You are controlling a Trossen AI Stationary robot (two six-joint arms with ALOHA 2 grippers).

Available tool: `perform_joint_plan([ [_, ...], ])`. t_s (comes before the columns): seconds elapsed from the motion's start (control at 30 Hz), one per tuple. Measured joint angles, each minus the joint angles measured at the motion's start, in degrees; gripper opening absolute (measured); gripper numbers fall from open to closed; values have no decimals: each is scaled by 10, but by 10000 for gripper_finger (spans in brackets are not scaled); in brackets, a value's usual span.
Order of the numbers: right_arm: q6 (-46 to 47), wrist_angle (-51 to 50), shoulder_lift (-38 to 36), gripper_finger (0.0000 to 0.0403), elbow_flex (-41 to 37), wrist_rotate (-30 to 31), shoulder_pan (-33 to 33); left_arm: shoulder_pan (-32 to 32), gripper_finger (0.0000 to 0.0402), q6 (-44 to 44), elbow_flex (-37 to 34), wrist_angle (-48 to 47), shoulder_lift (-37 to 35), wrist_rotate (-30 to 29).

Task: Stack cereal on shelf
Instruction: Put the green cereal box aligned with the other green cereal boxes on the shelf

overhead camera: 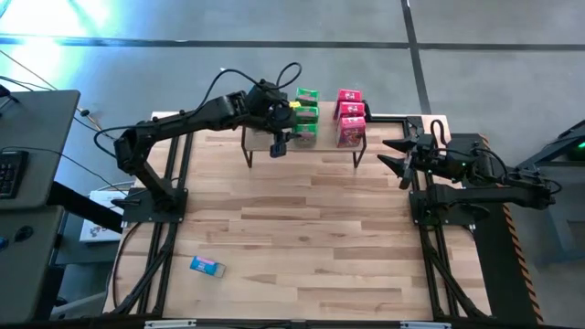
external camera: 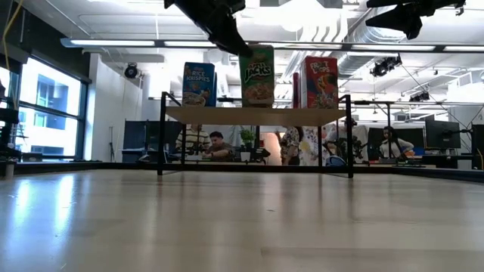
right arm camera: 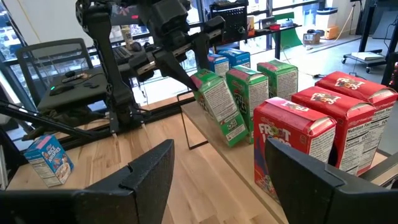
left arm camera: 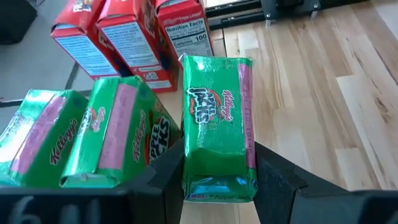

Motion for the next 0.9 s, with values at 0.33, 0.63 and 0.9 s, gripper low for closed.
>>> perform_joint_plan([
  [0.33, 0, 0, 0, 242, 0, 0, 0, 0, 138, -10, 0, 3, 14, 6],
  [0.63, 0, 0, 0, 242, 0, 0, 0, 4, 159, -1, 0, 3, 14, 7],
  [0.9, 0, 0, 0, 242, 0, 0, 0, 4, 216, 14, 0, 2, 15, -3],
])
